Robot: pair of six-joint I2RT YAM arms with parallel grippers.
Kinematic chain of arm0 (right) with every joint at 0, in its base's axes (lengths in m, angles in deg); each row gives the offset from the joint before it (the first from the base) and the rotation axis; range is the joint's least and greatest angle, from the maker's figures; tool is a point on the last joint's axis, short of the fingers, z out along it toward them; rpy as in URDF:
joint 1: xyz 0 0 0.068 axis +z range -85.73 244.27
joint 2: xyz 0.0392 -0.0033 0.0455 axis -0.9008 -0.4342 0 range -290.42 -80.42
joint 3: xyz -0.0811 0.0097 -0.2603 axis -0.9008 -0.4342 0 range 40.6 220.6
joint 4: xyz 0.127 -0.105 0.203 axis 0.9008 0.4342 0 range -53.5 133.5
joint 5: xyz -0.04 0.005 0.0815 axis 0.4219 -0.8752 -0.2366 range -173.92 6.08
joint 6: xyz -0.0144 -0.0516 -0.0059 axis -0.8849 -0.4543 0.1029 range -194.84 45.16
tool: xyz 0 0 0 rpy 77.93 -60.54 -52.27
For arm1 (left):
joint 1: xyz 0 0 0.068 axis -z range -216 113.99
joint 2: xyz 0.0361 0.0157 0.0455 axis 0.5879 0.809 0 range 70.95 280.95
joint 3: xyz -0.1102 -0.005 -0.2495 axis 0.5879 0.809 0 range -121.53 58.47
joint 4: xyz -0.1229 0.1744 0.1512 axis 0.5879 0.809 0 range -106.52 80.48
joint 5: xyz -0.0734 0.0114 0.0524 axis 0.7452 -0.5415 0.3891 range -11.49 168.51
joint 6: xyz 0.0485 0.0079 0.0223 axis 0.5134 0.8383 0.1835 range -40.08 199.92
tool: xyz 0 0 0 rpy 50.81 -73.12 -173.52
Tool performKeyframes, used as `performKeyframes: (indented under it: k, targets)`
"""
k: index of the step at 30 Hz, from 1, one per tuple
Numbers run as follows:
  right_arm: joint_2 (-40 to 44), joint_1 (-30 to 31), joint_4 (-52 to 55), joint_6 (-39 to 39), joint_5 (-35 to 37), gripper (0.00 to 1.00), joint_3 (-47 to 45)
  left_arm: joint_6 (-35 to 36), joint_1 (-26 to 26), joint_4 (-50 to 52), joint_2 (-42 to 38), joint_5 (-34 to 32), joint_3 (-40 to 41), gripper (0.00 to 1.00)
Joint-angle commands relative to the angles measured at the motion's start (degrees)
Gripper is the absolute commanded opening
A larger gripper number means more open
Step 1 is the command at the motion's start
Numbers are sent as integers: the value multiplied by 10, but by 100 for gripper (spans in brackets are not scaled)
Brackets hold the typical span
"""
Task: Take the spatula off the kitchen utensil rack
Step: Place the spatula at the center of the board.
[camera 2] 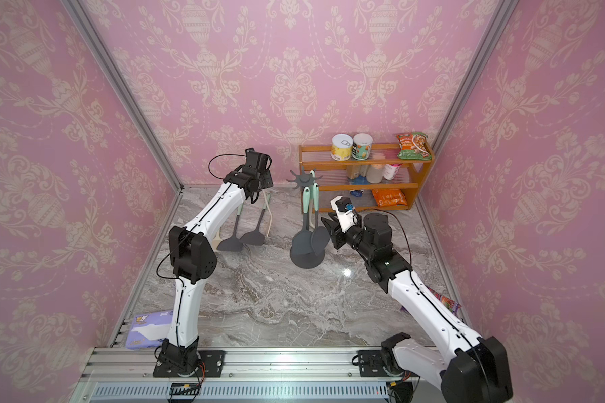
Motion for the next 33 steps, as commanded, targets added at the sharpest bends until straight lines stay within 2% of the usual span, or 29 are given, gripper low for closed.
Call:
performKeyframes:
  k: [1,8,20,25,33]
  targets:
    - [10,-3,3,-3,6,33,-5,-4,-5,32,-7,38,-15,0]
    - [7,-3,-6,2,4,33,-6,15,-6,140,75,60,-132,0]
    - [9,-3,-7,3,7,33,-12,39,-17,174,126,84,-159,0]
    - [11,-3,-3,4,10,34,-14,30,-25,174,152,137,-155,0]
    - [17,-3,4,1,13,34,-13,16,-27,122,173,213,-127,2]
